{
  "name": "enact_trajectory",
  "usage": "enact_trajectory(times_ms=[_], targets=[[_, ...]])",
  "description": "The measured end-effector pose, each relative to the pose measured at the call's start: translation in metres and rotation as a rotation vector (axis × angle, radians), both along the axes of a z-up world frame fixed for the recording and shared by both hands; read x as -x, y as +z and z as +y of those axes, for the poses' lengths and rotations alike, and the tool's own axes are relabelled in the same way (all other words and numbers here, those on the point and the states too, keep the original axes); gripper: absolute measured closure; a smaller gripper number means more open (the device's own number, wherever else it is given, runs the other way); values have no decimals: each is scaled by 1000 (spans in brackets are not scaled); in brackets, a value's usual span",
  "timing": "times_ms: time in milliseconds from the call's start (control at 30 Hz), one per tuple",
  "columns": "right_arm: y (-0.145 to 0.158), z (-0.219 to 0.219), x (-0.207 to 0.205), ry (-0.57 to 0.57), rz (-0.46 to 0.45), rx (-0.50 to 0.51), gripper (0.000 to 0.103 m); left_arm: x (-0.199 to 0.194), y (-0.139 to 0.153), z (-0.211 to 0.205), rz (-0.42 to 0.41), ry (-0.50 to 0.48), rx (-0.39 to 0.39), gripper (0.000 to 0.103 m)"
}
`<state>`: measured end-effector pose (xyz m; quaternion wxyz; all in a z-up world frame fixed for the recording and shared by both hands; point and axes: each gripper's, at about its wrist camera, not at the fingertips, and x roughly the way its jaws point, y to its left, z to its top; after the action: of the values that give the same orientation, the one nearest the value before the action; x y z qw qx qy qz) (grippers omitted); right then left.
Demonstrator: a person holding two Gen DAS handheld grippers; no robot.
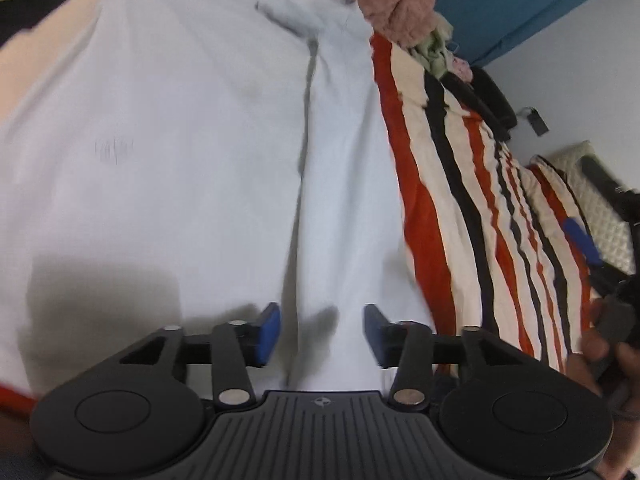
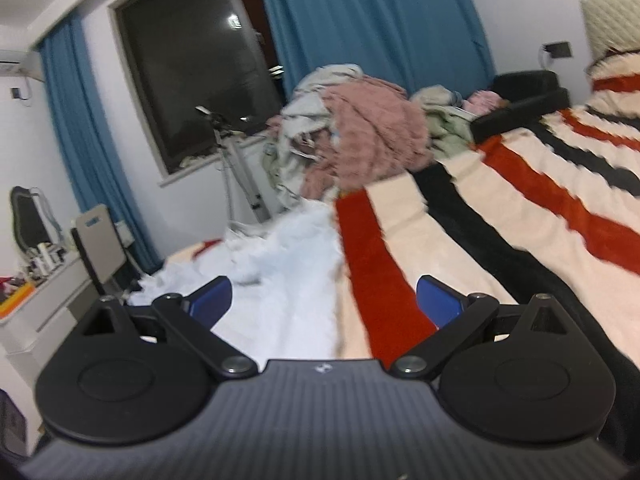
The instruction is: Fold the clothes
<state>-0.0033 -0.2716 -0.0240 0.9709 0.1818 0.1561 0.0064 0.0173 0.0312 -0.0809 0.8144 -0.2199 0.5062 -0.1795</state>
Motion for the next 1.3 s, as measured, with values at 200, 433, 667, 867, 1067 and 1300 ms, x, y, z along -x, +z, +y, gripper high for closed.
enact_trajectory(times_ms=[200,433,667,867,1067,1300], targets=[[25,15,-50,18,-88,29,3,-99,15,5,-88,160,76,26],[-50,-3,-86,50,52,-54,3,-234,-9,-33,-215,308,14,22],[-75,-6,-122,39,66,-38,3,-345,-58,-74,-243,380,-9,36],[-99,-6,-153,45,100,-41,3,-370,-58,-85,-422,416,-163,100],[-100,2,-155,60,97,-10,3,-368,-57,-78,-432,369,-309,97],[-90,9,-142,74,61,36,3,-320,-28,-88,-494,185,-392,51]])
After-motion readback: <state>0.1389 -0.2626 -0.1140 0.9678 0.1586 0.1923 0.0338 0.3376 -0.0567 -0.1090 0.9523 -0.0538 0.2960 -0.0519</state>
